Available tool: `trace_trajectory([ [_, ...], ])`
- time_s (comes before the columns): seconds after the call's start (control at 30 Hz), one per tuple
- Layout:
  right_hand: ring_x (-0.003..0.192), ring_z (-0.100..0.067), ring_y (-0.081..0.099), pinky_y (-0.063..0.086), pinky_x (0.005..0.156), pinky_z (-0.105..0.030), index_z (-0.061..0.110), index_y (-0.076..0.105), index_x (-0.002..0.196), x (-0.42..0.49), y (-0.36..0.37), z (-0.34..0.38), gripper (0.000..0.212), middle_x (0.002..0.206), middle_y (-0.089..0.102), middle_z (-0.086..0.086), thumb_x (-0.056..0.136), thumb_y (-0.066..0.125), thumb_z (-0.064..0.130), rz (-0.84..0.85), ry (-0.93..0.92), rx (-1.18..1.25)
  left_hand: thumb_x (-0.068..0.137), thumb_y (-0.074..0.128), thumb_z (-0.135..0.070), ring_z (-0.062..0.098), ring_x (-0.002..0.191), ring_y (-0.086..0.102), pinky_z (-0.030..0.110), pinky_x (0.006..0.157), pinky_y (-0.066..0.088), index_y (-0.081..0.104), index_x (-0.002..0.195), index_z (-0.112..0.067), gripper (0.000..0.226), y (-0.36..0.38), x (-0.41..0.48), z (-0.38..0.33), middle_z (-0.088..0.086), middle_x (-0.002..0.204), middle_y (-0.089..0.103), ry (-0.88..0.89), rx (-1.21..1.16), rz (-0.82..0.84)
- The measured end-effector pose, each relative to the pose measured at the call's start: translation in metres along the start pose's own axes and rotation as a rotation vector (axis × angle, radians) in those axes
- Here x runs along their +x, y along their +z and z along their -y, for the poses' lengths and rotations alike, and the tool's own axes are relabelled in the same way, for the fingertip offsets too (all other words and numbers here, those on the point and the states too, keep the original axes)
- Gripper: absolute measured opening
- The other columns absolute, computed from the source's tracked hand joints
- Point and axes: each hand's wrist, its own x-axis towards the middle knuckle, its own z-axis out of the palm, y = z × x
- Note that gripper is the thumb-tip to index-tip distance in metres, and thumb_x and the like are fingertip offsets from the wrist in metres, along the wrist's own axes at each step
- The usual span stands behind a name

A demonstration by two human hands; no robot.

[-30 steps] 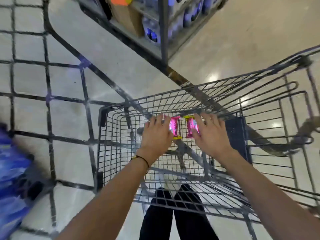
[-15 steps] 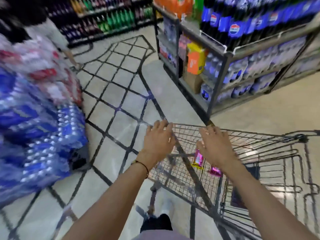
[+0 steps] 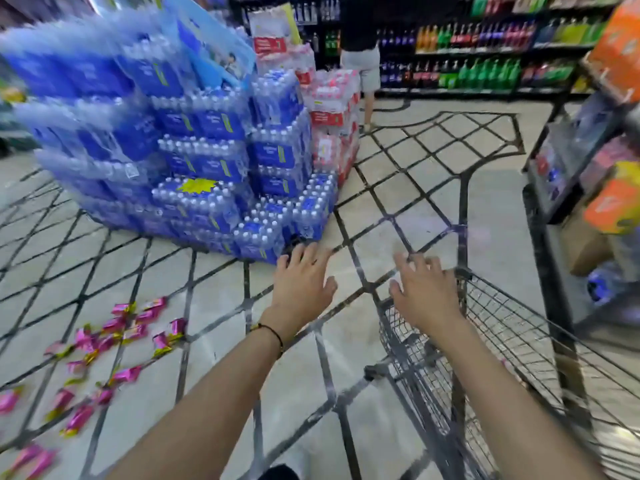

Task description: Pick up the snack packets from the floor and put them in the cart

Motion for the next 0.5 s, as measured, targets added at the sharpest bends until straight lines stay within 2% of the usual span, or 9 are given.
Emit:
trace_trajectory([
  [0.1,0.125,-0.037,0.044,0.044,0.096,-0.052,0.021,0.037,0.146,0.009,-0.003,0.038,0.052,0.14,0.049,-0.01,0.098,0.041,0.04,0.005,-0.067,0.016,0.088,0.051,-0.041,0.03,0.124,0.052,0.048,0.093,0.048,0.055,0.134,-0.018,0.052,-0.003,-0.029,0.043,0.004,0.134,0.056,-0.129,-0.029,-0.014],
  [0.2,0.124,-0.035,0.044,0.045,0.093,-0.048,0.02,0.041,0.141,0.021,-0.006,0.099,0.046,0.14,0.049,-0.01,0.099,0.041,0.039,0.018,-0.186,0.027,0.092,0.051,-0.041,0.029,0.133,0.046,0.047,0.102,0.042,0.049,0.142,-0.02,0.055,-0.01,-0.066,0.087,0.004,0.146,0.05,-0.27,-0.073,-0.006],
  [0.3,0.124,-0.034,0.044,0.046,0.091,-0.045,0.02,0.039,0.144,0.028,0.0,0.178,0.048,0.14,0.048,-0.01,0.1,0.041,0.039,0.048,-0.346,0.062,0.092,0.056,-0.038,0.031,0.131,0.047,0.049,0.101,0.042,0.053,0.138,-0.017,0.051,-0.016,-0.115,0.137,0.006,0.144,0.051,-0.379,-0.069,-0.04],
  [0.37,0.12,-0.033,0.047,0.047,0.088,-0.044,0.02,0.042,0.138,0.027,0.005,0.236,0.043,0.133,0.051,-0.009,0.1,0.042,0.038,0.053,-0.453,0.065,0.092,0.057,-0.037,0.033,0.132,0.048,0.05,0.102,0.042,0.055,0.137,-0.016,0.05,-0.02,-0.15,0.177,0.008,0.145,0.052,-0.475,-0.068,-0.054],
  [0.43,0.118,-0.032,0.049,0.046,0.091,-0.045,0.02,0.046,0.132,0.021,0.009,0.295,0.037,0.128,0.054,-0.008,0.099,0.044,0.038,0.063,-0.54,0.062,0.093,0.055,-0.039,0.033,0.133,0.047,0.051,0.103,0.04,0.054,0.138,-0.017,0.05,-0.024,-0.188,0.219,0.008,0.147,0.051,-0.572,-0.051,-0.045],
  [0.5,0.119,-0.033,0.049,0.044,0.094,-0.047,0.02,0.046,0.133,0.012,0.014,0.354,0.039,0.13,0.054,-0.008,0.099,0.044,0.038,0.075,-0.619,0.064,0.095,0.054,-0.04,0.032,0.135,0.043,0.05,0.105,0.037,0.05,0.141,-0.02,0.05,-0.025,-0.227,0.262,0.006,0.15,0.046,-0.661,-0.036,-0.018],
])
